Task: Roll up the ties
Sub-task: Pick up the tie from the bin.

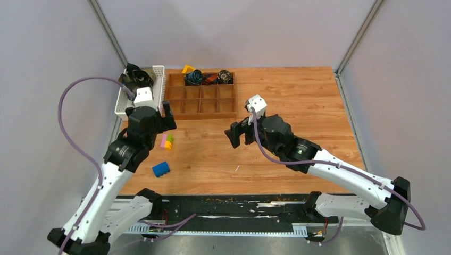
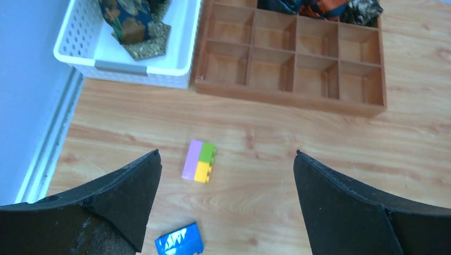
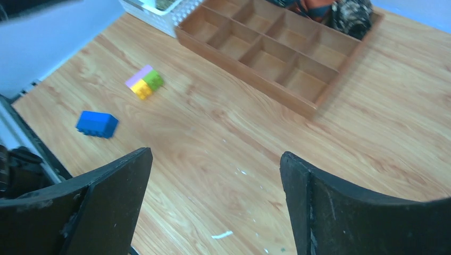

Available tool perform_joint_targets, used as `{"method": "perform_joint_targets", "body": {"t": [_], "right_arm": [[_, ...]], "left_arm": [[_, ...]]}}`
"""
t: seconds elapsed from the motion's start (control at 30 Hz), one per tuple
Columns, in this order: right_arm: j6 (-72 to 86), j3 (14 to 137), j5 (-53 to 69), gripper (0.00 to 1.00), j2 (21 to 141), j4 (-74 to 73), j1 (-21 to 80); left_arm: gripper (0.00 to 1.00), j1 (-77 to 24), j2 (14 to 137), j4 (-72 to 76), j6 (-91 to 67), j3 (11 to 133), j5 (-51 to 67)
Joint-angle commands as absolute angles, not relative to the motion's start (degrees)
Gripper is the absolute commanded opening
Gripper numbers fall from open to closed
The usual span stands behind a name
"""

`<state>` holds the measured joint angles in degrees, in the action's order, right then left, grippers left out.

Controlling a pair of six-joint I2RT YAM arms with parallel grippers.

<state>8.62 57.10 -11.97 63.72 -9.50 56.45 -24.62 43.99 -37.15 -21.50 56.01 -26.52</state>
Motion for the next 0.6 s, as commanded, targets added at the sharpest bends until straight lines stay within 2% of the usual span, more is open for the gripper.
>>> {"method": "perform_joint_targets", "body": {"t": [0.0,0.13,0.23,0.37,0.57], "right_arm": [[7.5,55.1,-18.9,0.94,59.7,-11.5,56.2],[6.7,53.4,-19.2,0.94,59.2,-11.0,56.3],[4.1,52.9,-19.0,0.94,60.7,-12.3,56.3],[3.7,52.9,-20.2,0.93,63.4,-14.3,56.1],[4.3,51.7,-15.2,0.93,64.3,-14.6,53.7]], "left_arm": [[1.00,-24.2,52.9,-31.6,-19.5,61.6,-34.2],[1.00,-20.2,61.0,-29.7,-21.6,65.9,-36.9],[1.00,-14.2,66.1,-26.9,-24.2,68.3,-32.7],[1.00,-9.2,73.3,-21.5,-24.9,71.4,-34.2],[1.00,0.5,84.7,-18.0,-25.4,79.0,-29.0]]}}
